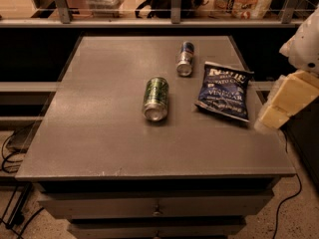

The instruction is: Place green can upright

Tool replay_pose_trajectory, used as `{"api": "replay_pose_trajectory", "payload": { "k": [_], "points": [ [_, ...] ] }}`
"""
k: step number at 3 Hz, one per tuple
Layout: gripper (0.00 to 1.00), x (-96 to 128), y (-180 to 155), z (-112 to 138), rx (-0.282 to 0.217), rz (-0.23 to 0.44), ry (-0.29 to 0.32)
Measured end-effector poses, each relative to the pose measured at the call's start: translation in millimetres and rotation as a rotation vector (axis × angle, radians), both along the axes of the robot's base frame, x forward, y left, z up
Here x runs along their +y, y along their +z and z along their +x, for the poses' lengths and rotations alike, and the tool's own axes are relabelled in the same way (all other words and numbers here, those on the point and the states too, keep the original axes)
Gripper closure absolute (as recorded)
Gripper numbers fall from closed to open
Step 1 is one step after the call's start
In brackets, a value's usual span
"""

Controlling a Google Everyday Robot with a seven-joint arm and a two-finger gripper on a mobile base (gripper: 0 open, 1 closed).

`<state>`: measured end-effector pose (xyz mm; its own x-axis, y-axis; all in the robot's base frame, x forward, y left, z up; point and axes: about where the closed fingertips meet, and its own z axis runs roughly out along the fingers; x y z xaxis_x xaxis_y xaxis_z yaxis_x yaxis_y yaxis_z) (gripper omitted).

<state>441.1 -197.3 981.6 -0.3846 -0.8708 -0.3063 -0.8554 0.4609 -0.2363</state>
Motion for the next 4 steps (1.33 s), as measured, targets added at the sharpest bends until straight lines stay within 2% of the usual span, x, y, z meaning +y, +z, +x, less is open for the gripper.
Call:
{"api": "replay_pose_trajectory", "payload": {
  "k": [1,2,3,4],
  "points": [
    [0.0,0.0,0.0,0.0,0.0,0.0,0.0],
    [0.0,8.0,-7.8,7.8,0.037,0.008,-0.043],
    [0.0,33.4,-17.7,24.5,0.088,0.038,-0.086],
    [0.0,71.6,-23.0,45.8,0.119,0.066,-0.111]
  ]
}}
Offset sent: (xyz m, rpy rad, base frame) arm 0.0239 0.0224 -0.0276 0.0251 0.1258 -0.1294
